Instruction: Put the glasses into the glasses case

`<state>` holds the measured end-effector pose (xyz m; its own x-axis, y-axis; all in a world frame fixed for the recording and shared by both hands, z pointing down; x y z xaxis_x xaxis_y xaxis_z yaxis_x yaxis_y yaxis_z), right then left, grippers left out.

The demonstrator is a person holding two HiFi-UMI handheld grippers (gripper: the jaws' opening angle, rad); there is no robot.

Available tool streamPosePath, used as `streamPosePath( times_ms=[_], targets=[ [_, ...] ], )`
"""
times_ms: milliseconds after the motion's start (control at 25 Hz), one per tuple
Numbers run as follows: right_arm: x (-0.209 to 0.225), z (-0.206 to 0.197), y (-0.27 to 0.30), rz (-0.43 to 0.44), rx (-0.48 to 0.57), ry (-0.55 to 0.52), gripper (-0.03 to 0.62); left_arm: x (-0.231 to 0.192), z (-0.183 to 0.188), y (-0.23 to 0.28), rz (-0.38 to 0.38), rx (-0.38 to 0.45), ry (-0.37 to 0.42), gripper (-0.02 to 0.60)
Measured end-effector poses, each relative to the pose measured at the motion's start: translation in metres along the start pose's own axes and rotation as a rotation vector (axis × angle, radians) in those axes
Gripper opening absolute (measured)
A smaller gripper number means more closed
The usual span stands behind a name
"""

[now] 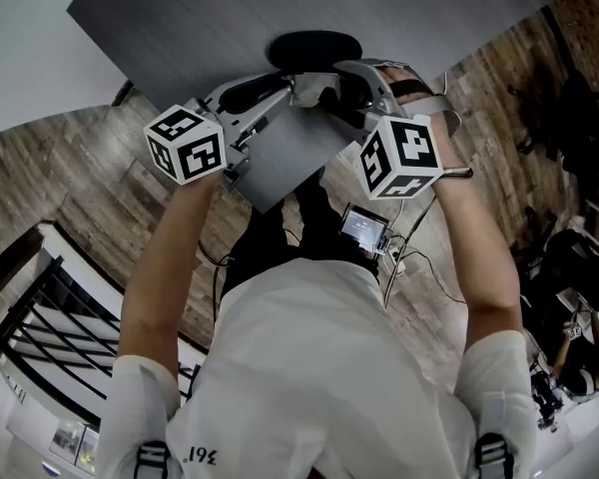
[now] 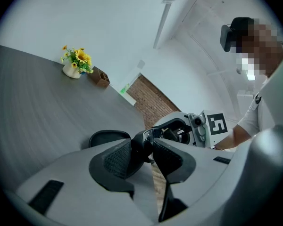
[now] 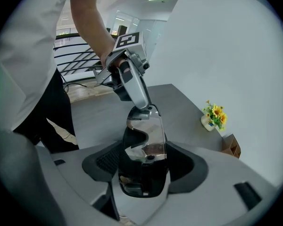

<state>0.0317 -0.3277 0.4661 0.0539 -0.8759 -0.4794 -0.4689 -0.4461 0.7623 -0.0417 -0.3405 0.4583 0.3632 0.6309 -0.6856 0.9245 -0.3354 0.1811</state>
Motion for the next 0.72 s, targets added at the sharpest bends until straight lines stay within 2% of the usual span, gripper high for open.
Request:
streamPosePath(
  times_ms=[440,640,720],
  targets=[
    [0.004,-0.034,0.047,0.004,-0.102,0.066,0.296,-0.041,-0.005,0.022,0.064,-0.030,-0.020,0.160],
    [0.010,-0.039,0.060,0.006,-0.102,0.094,0.296,-0.056,-0.004,0.028,0.103,-0.072,0.044,0.160],
    [0.012,-0.038,0.065,0.014,-0.092,0.114,0.296,-0.063,-0.006,0.029,0.125,-0.094,0.079,0.134]
  ],
)
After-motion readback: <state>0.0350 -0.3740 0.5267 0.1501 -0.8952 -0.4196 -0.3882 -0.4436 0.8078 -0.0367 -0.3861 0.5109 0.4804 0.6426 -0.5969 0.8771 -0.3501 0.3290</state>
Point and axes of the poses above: the fingertips, and each gripper's own axes: y forward along the fingers, x to its right, z out of its top, the point moved 1 cm from there along -y, backward along the fingers, and after that the axes turned 8 degrees about -z, right-handed, at the moved point
